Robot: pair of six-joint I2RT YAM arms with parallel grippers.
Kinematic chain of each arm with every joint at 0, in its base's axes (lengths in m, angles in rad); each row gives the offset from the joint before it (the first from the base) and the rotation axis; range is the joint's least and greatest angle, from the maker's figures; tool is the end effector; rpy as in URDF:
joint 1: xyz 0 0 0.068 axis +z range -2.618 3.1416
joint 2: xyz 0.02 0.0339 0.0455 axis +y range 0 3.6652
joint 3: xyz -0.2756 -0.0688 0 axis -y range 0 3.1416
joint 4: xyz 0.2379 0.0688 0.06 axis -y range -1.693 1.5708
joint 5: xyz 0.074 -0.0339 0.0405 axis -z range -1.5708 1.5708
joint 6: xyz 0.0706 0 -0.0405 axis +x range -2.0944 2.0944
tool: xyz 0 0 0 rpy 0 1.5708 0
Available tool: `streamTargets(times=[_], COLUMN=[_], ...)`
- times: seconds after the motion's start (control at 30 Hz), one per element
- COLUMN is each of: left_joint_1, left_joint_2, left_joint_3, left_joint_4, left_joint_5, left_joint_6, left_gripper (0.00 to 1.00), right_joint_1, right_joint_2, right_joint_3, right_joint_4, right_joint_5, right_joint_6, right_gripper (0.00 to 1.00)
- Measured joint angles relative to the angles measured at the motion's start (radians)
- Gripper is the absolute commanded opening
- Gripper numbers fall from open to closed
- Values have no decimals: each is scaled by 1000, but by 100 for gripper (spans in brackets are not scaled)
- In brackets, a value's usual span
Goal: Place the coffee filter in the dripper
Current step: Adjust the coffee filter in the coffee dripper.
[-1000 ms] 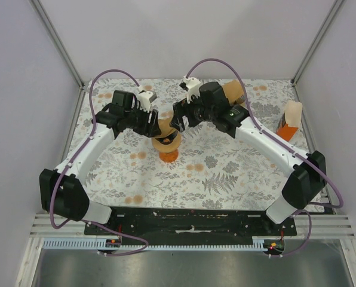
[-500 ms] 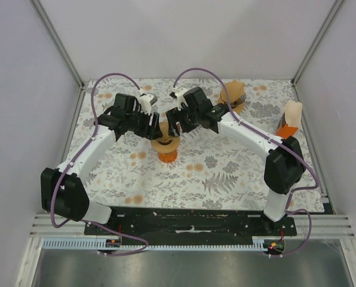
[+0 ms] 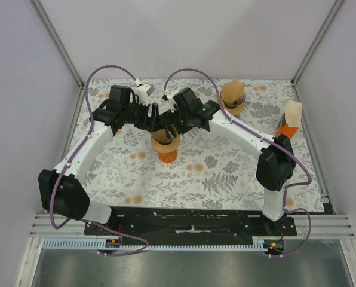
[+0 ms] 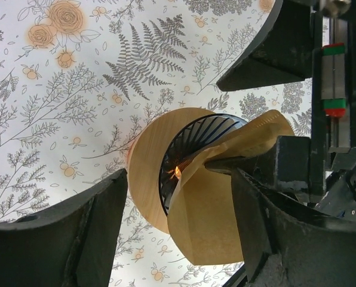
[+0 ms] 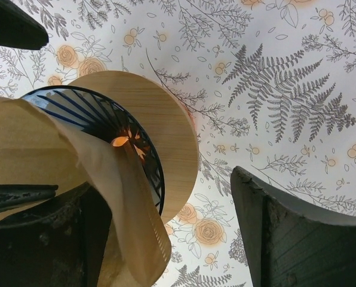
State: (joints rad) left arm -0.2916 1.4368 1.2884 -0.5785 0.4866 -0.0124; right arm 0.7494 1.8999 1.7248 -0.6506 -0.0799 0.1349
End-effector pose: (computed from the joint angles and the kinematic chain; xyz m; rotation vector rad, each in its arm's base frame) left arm 0.3059 -0.1263 0.3201 0.5696 2.2254 -0.7153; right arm 0.3268 0.3118 0.2858 -0.7790 2.3282 0.4992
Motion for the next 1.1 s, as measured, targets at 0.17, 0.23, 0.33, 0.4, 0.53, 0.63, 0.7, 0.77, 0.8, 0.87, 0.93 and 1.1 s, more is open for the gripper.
streamTargets(times=[0.17, 0.23, 0.33, 0.4, 0.53, 0.63, 0.7, 0.77, 0.8, 0.87, 0.93, 1.1], left_joint_1=[3, 3, 3, 3, 3, 3, 3, 2, 2, 2, 2, 2], left_joint_2=[0, 0, 3, 3, 3, 3, 2, 1, 0, 0, 0, 0], left_joint_3=[11, 11, 3, -16, -69, -106, -113, -114, -113, -113, -113, -114], left_joint_4=[-5, 2, 16, 23, 31, 35, 35, 39, 41, 43, 43, 43], left_joint_5=[3, -4, -33, -51, -81, -92, -92, -93, -93, -93, -93, -93], left_joint_6=[0, 1, 8, 20, 47, 58, 60, 63, 64, 66, 66, 66], left_gripper=[72, 68, 65, 64, 63, 63, 62, 61, 61, 61, 61, 61], right_joint_1=[2, 1, 2, 2, 2, 2, 2, 2, 2, 2, 2, 1], right_joint_2=[16, 18, 19, 20, 24, 27, 27, 27, 25, 20, 8, -56], right_joint_3=[25, 29, 34, 41, 55, 73, 89, 102, 105, 106, 106, 106], right_joint_4=[-34, -42, -51, -57, -66, -71, -71, -66, -63, -61, -61, -48], right_joint_5=[18, 23, 26, 26, 25, 20, 13, 5, -2, -12, -23, -37], right_joint_6=[-5, -5, -5, -5, -9, -18, -29, -38, -45, -56, -69, -86], right_gripper=[82, 82, 82, 82, 85, 87, 90, 96, 98, 98, 98, 98])
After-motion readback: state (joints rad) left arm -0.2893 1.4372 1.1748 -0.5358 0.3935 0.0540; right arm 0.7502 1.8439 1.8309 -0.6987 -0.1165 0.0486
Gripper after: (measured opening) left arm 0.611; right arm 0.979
